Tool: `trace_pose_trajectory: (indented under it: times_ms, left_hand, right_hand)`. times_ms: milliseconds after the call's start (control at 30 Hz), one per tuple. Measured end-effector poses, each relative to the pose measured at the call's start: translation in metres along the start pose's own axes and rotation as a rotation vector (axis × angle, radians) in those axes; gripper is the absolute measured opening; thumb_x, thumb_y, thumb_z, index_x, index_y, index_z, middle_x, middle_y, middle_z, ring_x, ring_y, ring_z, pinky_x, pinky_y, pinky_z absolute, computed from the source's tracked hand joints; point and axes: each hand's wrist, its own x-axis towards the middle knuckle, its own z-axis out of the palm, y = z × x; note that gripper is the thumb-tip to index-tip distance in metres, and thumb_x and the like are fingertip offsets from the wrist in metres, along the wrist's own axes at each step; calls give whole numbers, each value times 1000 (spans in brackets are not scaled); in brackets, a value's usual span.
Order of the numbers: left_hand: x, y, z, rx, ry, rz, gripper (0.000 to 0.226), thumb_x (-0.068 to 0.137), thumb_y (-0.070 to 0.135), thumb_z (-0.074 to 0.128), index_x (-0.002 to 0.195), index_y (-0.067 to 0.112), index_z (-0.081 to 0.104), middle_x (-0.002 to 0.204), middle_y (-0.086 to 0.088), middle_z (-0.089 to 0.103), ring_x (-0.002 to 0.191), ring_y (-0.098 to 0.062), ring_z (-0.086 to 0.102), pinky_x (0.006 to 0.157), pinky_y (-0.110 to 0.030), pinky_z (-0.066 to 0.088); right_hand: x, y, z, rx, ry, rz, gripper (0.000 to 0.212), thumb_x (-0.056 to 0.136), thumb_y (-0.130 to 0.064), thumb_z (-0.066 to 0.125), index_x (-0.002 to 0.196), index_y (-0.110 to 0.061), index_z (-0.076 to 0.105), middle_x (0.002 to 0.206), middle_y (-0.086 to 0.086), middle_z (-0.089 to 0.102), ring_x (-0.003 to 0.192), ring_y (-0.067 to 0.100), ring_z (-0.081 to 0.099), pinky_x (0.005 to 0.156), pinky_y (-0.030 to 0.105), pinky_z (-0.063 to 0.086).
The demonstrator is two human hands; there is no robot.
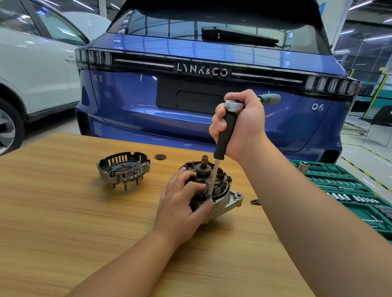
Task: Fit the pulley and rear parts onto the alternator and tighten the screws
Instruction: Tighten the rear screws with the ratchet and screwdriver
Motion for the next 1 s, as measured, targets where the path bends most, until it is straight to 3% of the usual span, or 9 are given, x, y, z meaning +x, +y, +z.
trace_pose_trajectory:
  times_ms: [133,233,400,500,567,667,767,933,1000]
  left_hand:
    - [0,-1,0,-4,-8,1,37,85,54,59,114,31,64,149,11,41,144,6,9,119,-42,20]
    - [1,0,-1,-27,-4,2,35,84,52,61,111,30,65,147,10,43,144,4,11,120,-42,20]
    - [5,1,-7,-17,-29,42,41,84,57,55,110,28,66,146,11,44,146,-1,15,120,-45,22]
    - [7,1,-7,-3,-51,58,44,84,58,53,110,26,66,146,16,42,147,-2,13,120,-46,20]
    - [6,2,-7,-14,-45,65,43,84,58,54,110,25,67,143,19,42,148,-5,14,120,-48,20]
    - [5,2,-5,-17,-27,64,35,85,49,62,109,23,67,144,13,47,147,-5,15,120,-51,22]
    - [5,2,-4,-31,-15,61,38,84,53,59,107,24,66,142,11,50,146,-3,16,119,-52,23]
    - [4,3,-4,-23,-20,43,40,83,57,56,106,26,66,141,13,50,145,-1,15,118,-48,23]
    - [4,3,-4,-19,-28,41,36,84,53,59,107,25,66,140,14,49,145,-3,15,118,-46,21]
  right_hand:
    - [4,1,3,-29,-85,60,14,88,-21,46,74,-17,48,57,2,53,40,15,40,47,21,31]
    - [3,8,3,-73,-135,-2,16,96,-23,45,90,-14,57,65,6,59,47,17,46,48,23,39]
    - [-5,13,-6,-171,-206,-210,26,107,-34,42,117,-22,63,113,8,73,77,22,66,68,35,54]
    - [-15,13,-7,-483,-142,-458,23,106,-30,46,115,-24,67,110,-5,73,89,22,71,73,40,60]
    - [-20,14,-6,-788,-93,-692,19,104,-21,51,112,-17,68,95,-5,68,83,15,68,72,34,60]
    - [-23,14,-4,-1152,-118,-904,12,99,-2,55,104,-4,66,95,-5,56,83,8,56,77,24,49]
    - [-26,10,-2,-1287,-174,-885,18,92,-2,49,102,1,64,98,-1,53,87,10,50,76,25,42]
    - [-34,0,-1,-1442,-288,-724,46,96,-40,31,121,-14,60,109,-4,47,93,6,49,79,28,42]
    - [-34,-5,2,-1531,-265,-697,45,101,-45,29,120,-21,62,104,-3,48,91,5,49,80,31,43]
